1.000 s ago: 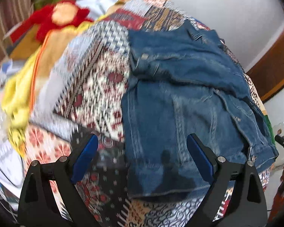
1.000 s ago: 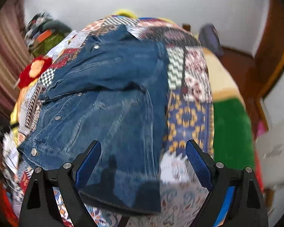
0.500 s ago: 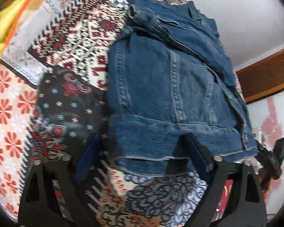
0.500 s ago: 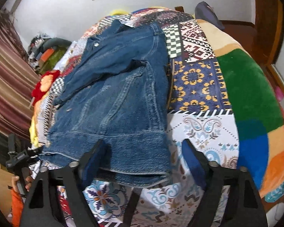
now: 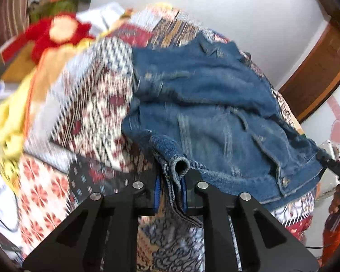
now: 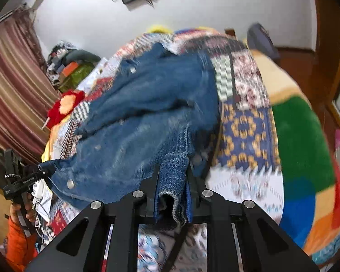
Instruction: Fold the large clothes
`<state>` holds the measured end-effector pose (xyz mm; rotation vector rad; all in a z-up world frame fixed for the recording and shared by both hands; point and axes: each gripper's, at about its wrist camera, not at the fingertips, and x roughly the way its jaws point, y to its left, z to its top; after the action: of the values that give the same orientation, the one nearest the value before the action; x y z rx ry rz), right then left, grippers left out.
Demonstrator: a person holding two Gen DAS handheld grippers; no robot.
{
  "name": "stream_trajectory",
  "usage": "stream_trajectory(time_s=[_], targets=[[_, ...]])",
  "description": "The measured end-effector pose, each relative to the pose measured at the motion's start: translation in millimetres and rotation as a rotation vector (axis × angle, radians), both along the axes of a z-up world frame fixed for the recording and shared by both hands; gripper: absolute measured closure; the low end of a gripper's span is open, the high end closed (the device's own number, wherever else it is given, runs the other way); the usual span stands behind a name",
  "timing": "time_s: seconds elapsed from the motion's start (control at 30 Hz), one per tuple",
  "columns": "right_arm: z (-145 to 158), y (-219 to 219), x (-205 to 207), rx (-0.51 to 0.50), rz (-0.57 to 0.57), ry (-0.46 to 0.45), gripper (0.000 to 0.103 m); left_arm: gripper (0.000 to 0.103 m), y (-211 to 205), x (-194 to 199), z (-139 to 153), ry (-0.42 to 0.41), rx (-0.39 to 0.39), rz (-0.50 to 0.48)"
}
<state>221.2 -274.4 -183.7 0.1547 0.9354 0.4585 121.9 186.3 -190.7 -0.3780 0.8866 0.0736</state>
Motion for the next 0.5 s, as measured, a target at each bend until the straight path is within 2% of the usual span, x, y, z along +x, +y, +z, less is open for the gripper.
stream_trajectory(time_s=[0.23, 0.37, 0.5], targets=[[43, 24, 31, -0.010, 0.054, -0.119, 0.090, 0.089, 7, 37, 55, -0.157, 0.030, 0.008], [65, 34, 60, -0.008, 0.049, -0.181, 0.090, 0.089, 17, 64, 74, -0.204, 0.034, 0.003], [83, 43, 101, -0.022, 0.039, -0.226, 0.090, 0.090, 32, 100, 81, -0.227, 0.048, 0.020]])
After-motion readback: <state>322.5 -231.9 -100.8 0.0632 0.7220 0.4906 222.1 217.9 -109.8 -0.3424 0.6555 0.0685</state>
